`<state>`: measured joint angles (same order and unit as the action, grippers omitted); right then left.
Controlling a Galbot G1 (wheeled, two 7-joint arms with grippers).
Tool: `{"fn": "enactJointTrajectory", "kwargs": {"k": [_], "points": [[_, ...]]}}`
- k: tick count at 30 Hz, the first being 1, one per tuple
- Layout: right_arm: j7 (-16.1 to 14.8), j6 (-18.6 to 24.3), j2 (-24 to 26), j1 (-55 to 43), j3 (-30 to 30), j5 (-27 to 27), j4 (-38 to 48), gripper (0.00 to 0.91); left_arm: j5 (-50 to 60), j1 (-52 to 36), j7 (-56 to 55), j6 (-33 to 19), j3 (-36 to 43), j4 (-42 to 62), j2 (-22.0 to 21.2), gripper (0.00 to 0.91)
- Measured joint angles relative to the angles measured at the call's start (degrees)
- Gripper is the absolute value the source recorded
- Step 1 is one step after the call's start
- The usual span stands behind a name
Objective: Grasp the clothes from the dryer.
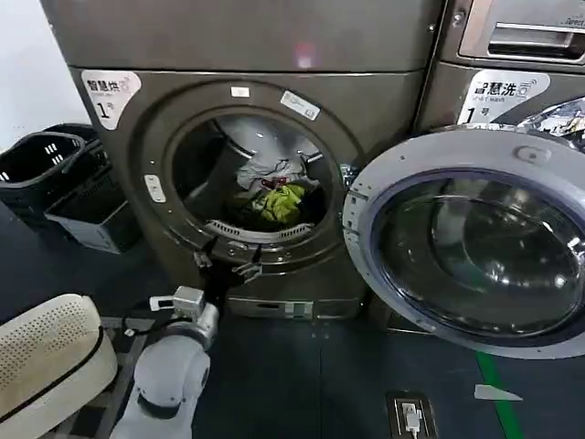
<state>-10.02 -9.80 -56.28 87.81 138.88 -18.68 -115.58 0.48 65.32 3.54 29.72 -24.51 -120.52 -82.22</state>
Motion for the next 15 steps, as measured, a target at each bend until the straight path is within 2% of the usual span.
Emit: {"fn": "enactJointTrajectory", "kwargs": {"k": [15], "points": [[0.1,0.1,-0.1,-0.3,-0.3,0.1,0.1,0.907,1.6,-0.1,1.4,-1.0,0.0,0.8,-0.5,0.907]]}}
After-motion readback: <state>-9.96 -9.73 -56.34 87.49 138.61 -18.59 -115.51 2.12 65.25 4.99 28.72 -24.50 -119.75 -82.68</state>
